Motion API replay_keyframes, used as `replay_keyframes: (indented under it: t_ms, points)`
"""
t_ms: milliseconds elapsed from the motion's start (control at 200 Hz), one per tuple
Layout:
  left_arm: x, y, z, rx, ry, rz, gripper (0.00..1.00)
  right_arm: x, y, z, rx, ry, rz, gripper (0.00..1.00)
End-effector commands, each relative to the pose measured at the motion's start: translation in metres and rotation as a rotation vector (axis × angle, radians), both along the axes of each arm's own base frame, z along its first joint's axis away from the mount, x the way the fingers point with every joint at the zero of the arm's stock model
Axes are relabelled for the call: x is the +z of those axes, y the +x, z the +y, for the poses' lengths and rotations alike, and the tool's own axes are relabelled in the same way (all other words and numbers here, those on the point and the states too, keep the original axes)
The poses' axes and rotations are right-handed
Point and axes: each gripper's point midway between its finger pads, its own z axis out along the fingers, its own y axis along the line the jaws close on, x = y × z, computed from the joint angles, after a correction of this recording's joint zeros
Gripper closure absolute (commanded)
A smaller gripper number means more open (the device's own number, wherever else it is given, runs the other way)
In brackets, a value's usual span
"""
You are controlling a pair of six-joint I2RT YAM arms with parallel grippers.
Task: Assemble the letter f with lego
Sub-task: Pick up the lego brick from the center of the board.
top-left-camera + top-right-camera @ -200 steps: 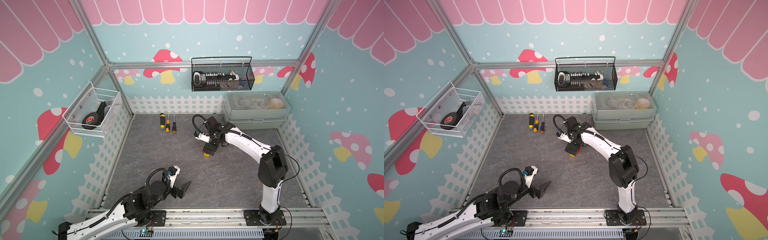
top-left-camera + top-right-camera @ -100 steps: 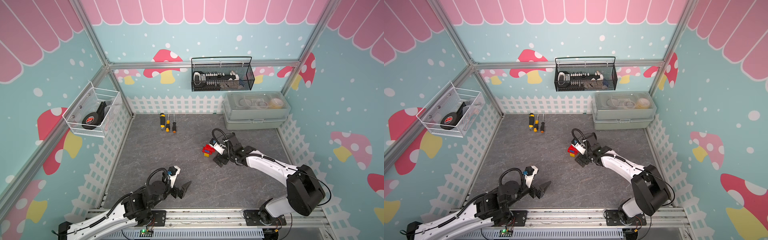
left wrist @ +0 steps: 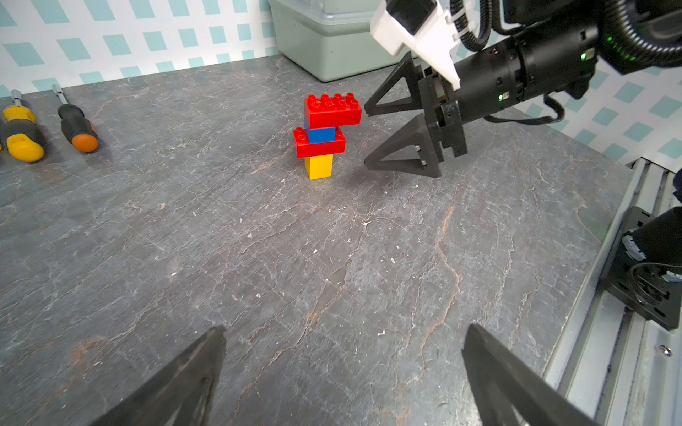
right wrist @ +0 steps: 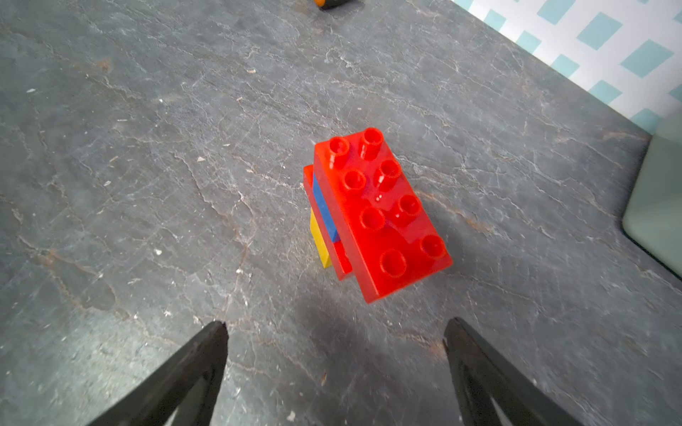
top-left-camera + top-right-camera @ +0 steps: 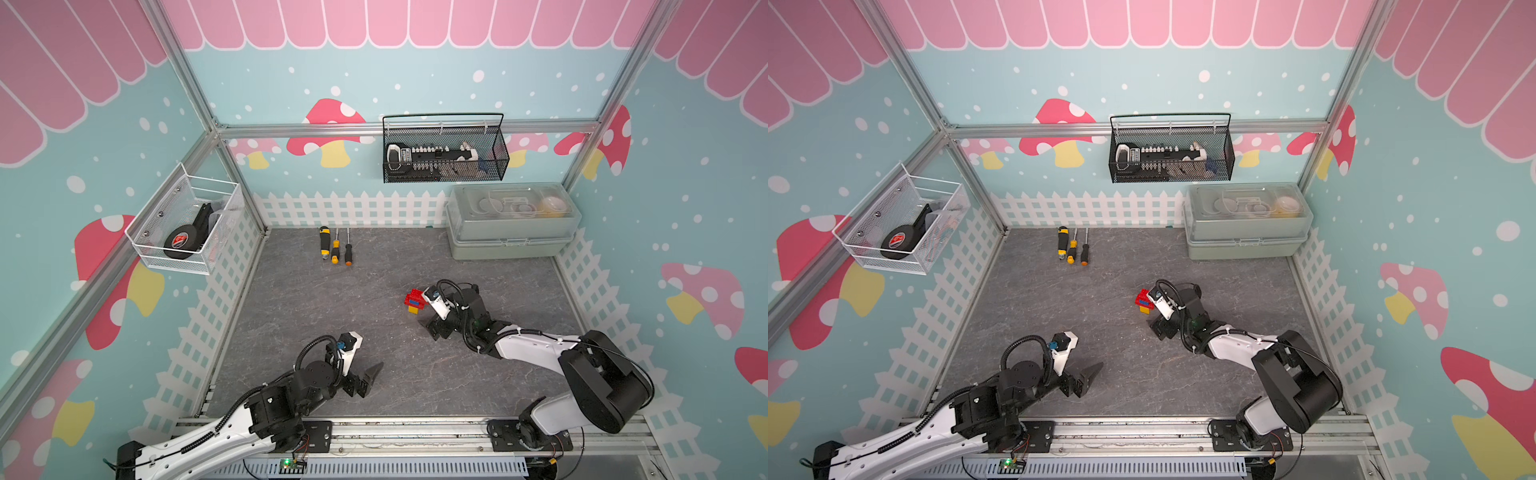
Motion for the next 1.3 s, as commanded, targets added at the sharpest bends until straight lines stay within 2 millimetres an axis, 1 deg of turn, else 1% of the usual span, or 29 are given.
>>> replay_keyframes:
  t_ms: [0,135,275,405,635,825,1016,1201,1291]
  points:
    - [0.003,0.000,-0.002,-0.008,-0.003,-0.015,0.01,0.015,0.014,0.007,0.005,0.125,-0.043,0.09]
    - [0.003,0.000,-0.001,-0.005,-0.002,-0.016,0.01,0.018,0.023,-0.003,-0.009,0.164,-0.045,0.10]
    - [0.003,0.000,-0.001,-0.002,-0.003,-0.016,0.01,0.024,0.026,-0.008,0.021,0.193,-0.040,0.11]
    - [0.003,0.001,0.000,0.002,0.001,-0.016,0.01,0.028,0.027,-0.004,0.076,0.209,-0.021,0.13]
    - [0.002,0.001,0.000,0.006,0.004,-0.014,0.01,0.027,0.030,0.005,0.141,0.236,0.022,0.16]
    - [0.002,0.001,0.000,0.005,0.004,-0.013,0.01,0.022,0.032,0.005,0.148,0.231,0.054,0.18]
    - [0.002,0.001,0.000,0.006,0.005,-0.013,0.01,0.019,0.033,0.004,0.154,0.234,0.078,0.26]
    - [0.002,0.001,-0.001,0.005,0.005,-0.013,0.01,0.015,0.034,0.004,0.155,0.232,0.101,0.29]
    - [0.002,0.002,-0.001,0.006,0.004,-0.014,0.01,0.016,0.034,0.005,0.161,0.236,0.102,0.34]
